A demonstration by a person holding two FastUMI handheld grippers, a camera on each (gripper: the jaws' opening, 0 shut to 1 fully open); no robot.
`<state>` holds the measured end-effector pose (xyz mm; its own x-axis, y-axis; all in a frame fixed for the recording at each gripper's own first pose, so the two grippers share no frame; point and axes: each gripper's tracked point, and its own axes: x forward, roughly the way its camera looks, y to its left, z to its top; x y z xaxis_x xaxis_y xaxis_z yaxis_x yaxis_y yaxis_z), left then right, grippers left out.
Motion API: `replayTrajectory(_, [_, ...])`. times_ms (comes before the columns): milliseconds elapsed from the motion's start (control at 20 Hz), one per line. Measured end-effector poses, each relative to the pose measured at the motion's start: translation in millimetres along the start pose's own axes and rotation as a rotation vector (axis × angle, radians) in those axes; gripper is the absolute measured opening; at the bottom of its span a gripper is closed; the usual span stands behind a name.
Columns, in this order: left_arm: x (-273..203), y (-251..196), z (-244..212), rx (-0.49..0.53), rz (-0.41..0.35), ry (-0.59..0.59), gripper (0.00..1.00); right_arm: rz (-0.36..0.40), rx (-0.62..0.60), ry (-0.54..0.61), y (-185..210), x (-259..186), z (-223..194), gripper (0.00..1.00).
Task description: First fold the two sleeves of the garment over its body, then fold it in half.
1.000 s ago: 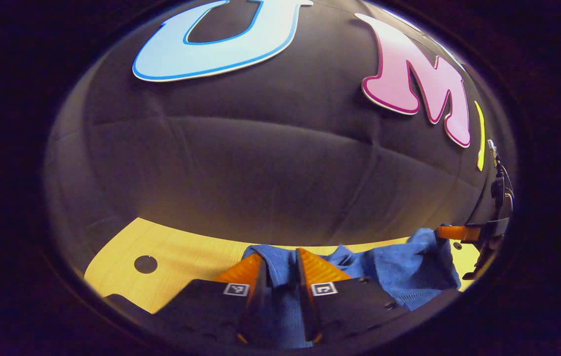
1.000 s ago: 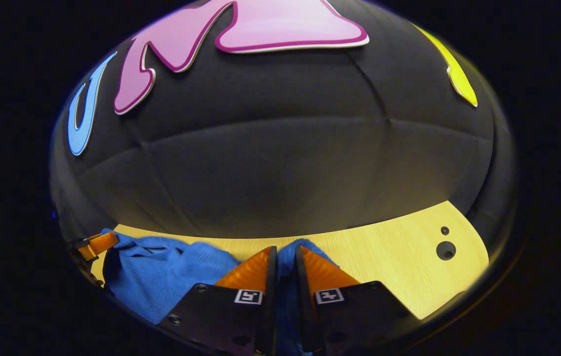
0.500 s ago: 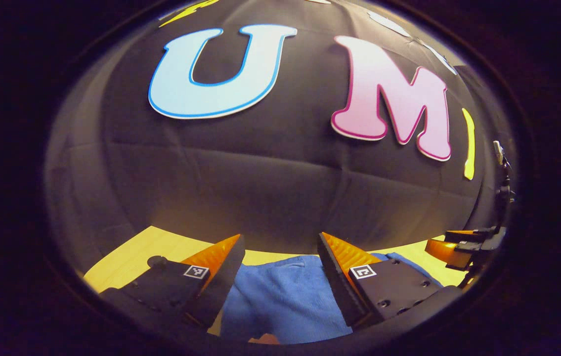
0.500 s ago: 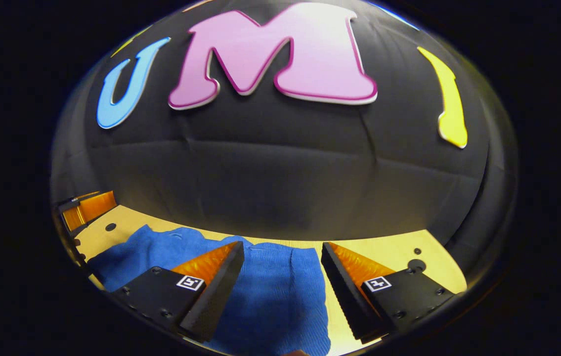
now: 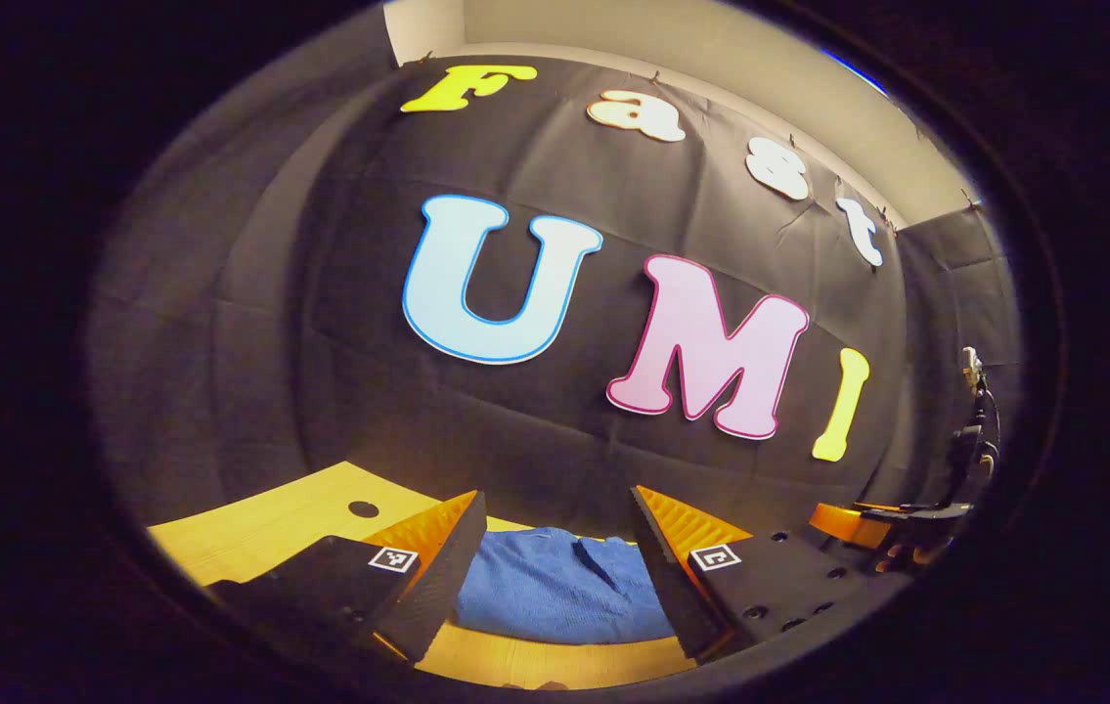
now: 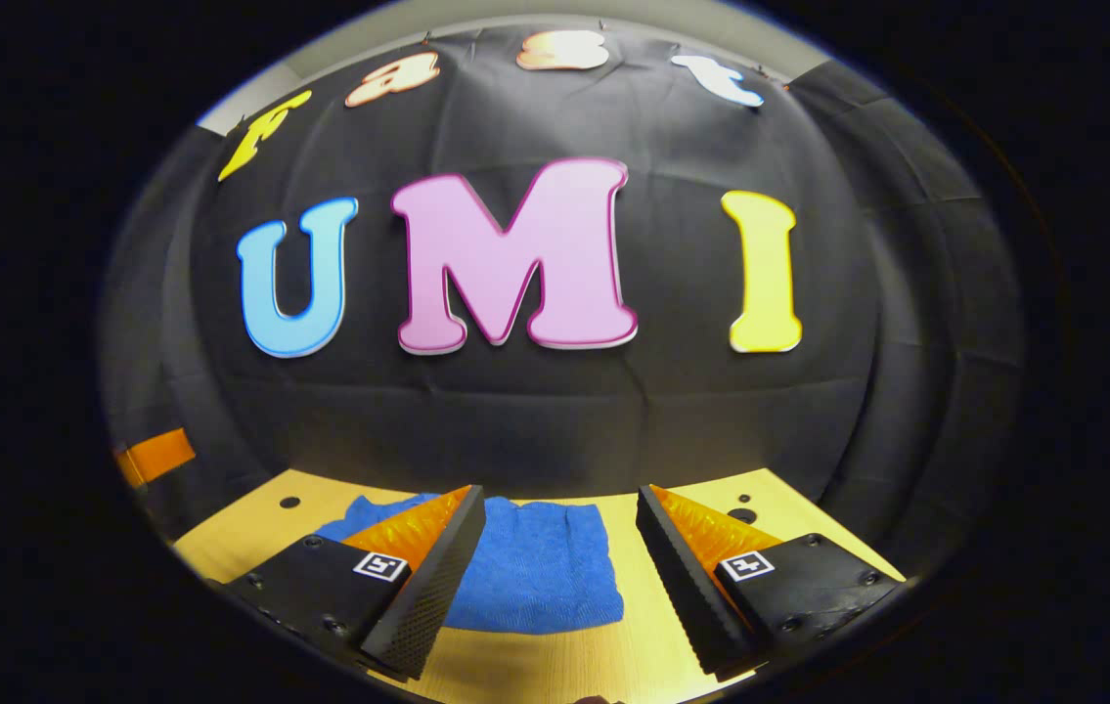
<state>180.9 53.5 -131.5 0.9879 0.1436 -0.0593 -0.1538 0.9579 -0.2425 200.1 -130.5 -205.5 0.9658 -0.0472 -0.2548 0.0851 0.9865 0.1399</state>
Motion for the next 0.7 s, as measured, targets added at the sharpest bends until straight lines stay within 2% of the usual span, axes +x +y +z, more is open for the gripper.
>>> replayTrajectory(150, [-76, -1, 1, -0.027, 0.002, 0.068, 0.82, 0.018, -0.058, -0.064, 7, -67, 32, 0.98])
replayTrajectory(250, [-113, -9, 15, -0.033, -0.01, 0.06, 0.82, 0.052, -0.079, -0.08, 21, -106, 42, 0.97])
replayTrajectory(400, [-160, -11, 28, 0.053, -0.007, 0.073, 0.82, 0.095, -0.091, -0.014, 36, -160, 39, 0.98])
replayTrajectory(550, [-200, -22, 45, 0.057, -0.023, 0.098, 0.82, 0.141, -0.081, 0.054, 61, -216, 34, 0.98])
replayTrajectory(700, [-231, -34, 65, 0.091, -0.048, 0.068, 0.82, 0.166, -0.101, 0.102, 75, -271, 27, 0.98])
